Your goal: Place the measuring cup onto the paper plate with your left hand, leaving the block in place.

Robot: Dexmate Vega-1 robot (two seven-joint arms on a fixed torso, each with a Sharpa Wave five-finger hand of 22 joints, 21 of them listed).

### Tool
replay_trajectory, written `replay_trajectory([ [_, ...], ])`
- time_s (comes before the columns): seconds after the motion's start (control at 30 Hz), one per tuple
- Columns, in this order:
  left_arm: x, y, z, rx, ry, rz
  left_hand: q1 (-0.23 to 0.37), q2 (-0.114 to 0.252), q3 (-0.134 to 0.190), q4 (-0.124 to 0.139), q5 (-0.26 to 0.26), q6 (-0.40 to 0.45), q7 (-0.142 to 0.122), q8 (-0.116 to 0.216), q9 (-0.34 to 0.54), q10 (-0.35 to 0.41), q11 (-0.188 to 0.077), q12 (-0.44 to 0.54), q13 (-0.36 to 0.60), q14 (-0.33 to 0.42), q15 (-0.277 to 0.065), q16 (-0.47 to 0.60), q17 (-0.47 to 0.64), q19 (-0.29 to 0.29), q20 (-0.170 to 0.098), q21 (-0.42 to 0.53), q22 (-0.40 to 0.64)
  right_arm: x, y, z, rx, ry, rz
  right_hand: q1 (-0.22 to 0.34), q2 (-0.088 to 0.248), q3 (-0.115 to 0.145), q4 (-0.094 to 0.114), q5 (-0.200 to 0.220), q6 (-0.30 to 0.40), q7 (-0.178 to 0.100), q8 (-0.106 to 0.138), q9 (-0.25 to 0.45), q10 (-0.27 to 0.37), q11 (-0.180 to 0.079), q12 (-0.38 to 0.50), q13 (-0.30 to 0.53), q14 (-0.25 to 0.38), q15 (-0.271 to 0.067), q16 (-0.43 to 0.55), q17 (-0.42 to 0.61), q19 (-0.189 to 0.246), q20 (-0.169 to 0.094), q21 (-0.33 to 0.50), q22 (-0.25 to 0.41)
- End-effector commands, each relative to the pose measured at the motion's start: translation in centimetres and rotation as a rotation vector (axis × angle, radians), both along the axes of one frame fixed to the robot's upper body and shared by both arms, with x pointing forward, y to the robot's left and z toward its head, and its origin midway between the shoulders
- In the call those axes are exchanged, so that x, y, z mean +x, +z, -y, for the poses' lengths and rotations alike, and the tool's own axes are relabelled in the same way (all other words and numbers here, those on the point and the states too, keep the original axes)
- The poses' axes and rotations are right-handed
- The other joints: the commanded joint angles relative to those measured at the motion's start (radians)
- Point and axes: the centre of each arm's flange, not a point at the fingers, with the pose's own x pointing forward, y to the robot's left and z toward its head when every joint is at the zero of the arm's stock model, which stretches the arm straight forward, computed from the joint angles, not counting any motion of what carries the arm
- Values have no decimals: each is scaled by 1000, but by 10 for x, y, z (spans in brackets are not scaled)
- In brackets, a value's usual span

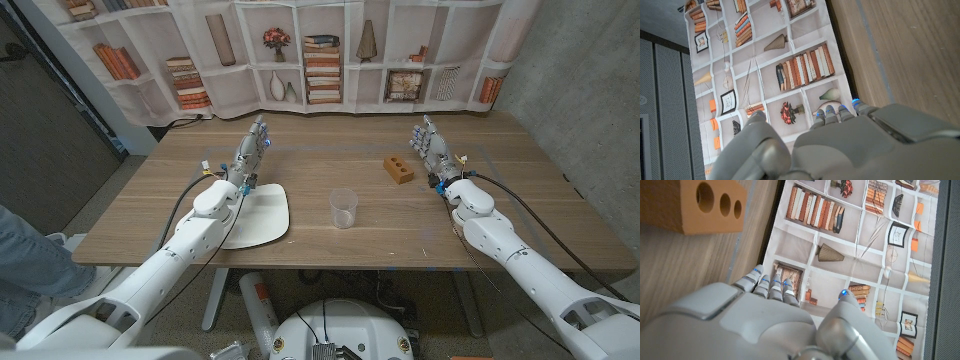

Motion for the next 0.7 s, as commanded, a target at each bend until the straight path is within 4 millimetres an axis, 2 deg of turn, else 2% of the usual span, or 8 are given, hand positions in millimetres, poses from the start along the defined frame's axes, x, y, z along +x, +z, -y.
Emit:
replay_trajectory([
  [0.03,-3,6,-2,22,17,2,12,3,7,1,5,-4,0,5,4,-4,-1,6,3,-13,1,5,2,-4,-40,6,5,2,0,-3,22,-1,9,11,0,7,-1,6,4,2,6,2,4,4,8,4,4,10,6,3,10,-10,5,2],
  [0.47,-5,11,-2,31,29,13,17,8,7,-1,7,-3,3,3,4,-2,3,5,3,-12,3,3,2,1,-40,6,5,1,-2,-4,35,-12,8,19,3,7,-6,2,14,1,8,2,15,3,11,4,14,4,8,2,17,-11,6,2],
  [0.7,-7,9,-4,22,43,31,31,19,8,-6,12,29,3,8,4,38,3,13,4,32,-1,12,2,34,-32,13,5,0,-1,-5,36,-18,14,22,4,7,-8,0,16,0,7,2,20,2,12,4,18,1,8,2,20,-12,7,3],
])
